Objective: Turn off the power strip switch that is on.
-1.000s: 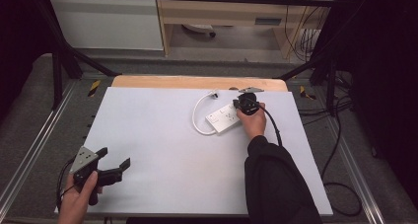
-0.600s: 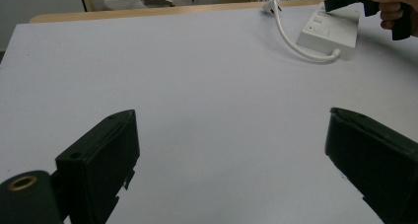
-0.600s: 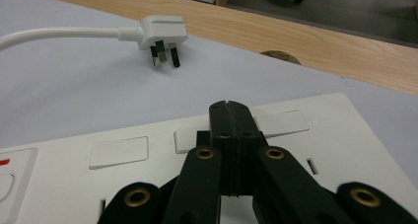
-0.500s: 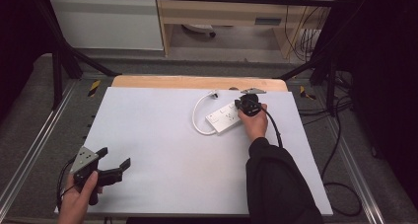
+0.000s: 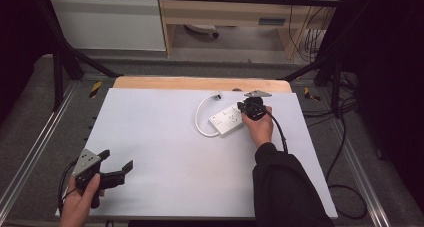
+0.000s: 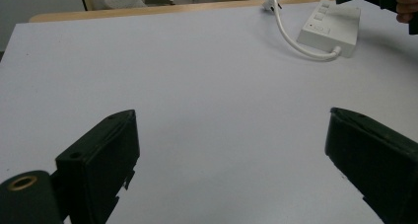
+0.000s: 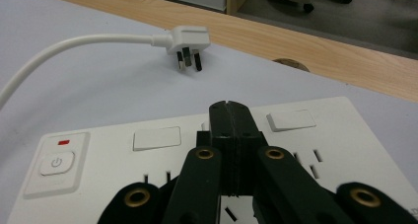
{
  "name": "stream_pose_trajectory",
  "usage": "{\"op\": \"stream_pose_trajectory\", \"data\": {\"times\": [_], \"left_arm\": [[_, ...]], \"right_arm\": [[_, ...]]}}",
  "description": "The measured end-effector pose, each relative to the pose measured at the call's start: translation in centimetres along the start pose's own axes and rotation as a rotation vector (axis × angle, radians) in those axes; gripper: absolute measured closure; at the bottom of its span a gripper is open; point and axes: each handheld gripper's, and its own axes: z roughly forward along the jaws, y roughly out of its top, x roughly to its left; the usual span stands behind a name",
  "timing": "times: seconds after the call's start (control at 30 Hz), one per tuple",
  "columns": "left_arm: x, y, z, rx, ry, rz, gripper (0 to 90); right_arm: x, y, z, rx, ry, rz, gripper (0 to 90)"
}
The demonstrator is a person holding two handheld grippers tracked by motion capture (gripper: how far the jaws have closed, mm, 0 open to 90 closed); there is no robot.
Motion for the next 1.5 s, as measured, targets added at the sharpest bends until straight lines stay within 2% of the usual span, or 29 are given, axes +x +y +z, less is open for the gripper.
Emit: {"op": "stream_pose_trajectory", "data": {"times": [0.3, 0.57, 0.7, 1.0, 1.2, 1.3, 1.5], "left_arm": [[0.1, 0.0, 0.0, -0.001, 0.002, -0.001, 6.4], [0.1, 0.0, 0.0, 0.0, 0.002, 0.002, 6.4], [0.1, 0.0, 0.0, -0.001, 0.002, 0.0, 6.4], [0.0, 0.0, -0.1, -0.002, 0.001, 0.003, 6.4], [0.1, -0.1, -0.1, -0.001, 0.0, 0.001, 6.3], [0.2, -0.1, -0.2, 0.0, 0.004, -0.003, 6.4], [-0.1, 0.0, -0.1, -0.002, 0.002, 0.007, 6.2]], "right_arm": [[0.1, 0.6, -1.1, -0.026, 0.013, 0.003, 90.0], [0.0, 0.9, -1.5, -0.03, 0.021, 0.015, 82.2], [0.1, 1.0, -1.8, -0.036, 0.029, 0.028, 73.0], [0.4, 1.7, -2.8, -0.019, 0.056, 0.081, 36.1], [0.8, 2.2, -3.8, -0.023, 0.068, 0.096, 16.9], [1.0, 2.4, -4.4, -0.032, 0.065, 0.092, 11.3], [1.2, 3.0, -6.2, -0.065, 0.082, 0.097, 7.0]]}}
